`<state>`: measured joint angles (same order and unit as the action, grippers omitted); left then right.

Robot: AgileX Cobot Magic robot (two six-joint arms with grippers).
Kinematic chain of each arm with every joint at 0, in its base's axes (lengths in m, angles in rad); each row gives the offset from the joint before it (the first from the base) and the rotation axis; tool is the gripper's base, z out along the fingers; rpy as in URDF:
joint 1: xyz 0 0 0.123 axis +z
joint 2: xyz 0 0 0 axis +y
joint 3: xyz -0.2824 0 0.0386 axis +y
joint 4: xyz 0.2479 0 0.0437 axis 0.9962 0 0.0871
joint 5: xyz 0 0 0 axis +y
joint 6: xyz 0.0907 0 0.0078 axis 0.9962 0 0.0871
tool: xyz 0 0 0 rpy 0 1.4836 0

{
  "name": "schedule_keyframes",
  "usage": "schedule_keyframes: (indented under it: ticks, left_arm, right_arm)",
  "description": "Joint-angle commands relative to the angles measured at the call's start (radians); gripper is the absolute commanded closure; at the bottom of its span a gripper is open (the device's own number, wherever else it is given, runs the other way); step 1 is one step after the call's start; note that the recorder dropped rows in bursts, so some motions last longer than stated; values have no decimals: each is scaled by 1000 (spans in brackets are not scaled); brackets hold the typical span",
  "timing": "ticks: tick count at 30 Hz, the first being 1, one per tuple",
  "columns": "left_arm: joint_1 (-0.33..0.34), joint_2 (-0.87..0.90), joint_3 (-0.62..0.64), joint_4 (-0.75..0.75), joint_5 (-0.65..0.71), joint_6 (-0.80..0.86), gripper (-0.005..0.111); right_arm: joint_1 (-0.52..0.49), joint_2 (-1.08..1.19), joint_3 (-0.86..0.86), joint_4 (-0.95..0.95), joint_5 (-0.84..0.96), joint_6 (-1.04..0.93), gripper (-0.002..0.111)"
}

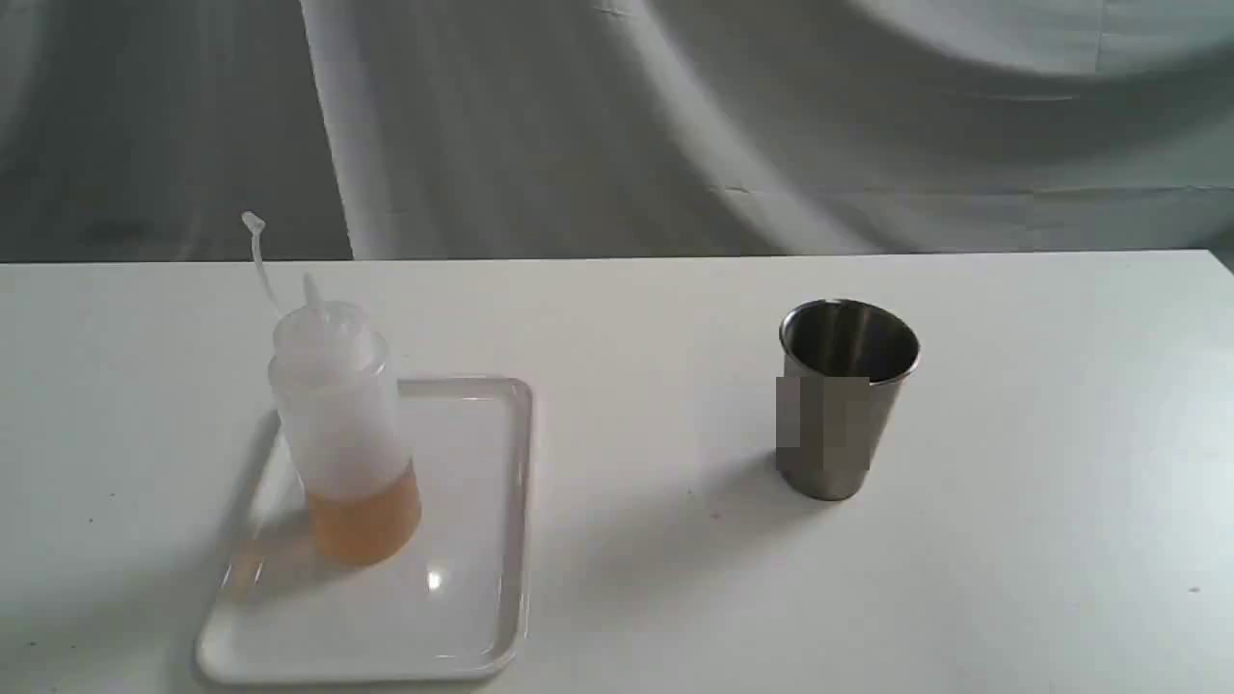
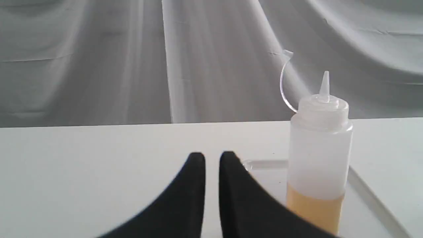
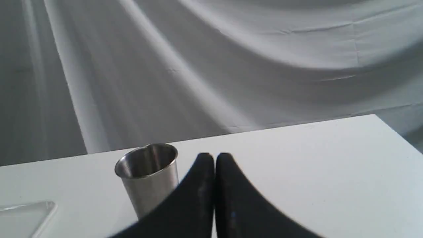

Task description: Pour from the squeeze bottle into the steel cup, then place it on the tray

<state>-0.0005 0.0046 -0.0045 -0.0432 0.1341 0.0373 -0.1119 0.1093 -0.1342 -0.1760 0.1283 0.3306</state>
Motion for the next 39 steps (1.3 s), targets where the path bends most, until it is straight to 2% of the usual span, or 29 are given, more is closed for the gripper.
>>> schedule_keyframes:
  ticks: [1, 7, 11, 19, 27, 39]
  left_arm:
    - [1, -5, 4, -3, -2, -5, 98]
    - [1, -5, 4, -3, -2, -5, 98]
    - [1, -5, 4, -3, -2, -2, 98]
    - [1, -5, 4, -3, -2, -2, 98]
    - [1, -5, 4, -3, -2, -5, 98]
    - [1, -5, 4, -3, -2, -2, 98]
  right_arm:
    - [-18, -32, 5, 5, -8, -2, 108]
    - [-18, -61, 5, -21, 0, -44, 108]
    - [-18, -77, 18, -49, 86, -101, 108]
    - [-18, -109, 134, -75, 97, -99, 108]
    - [-18, -109, 134, -71, 215, -97, 108]
    - [-18, -109, 134, -41, 218, -91, 108]
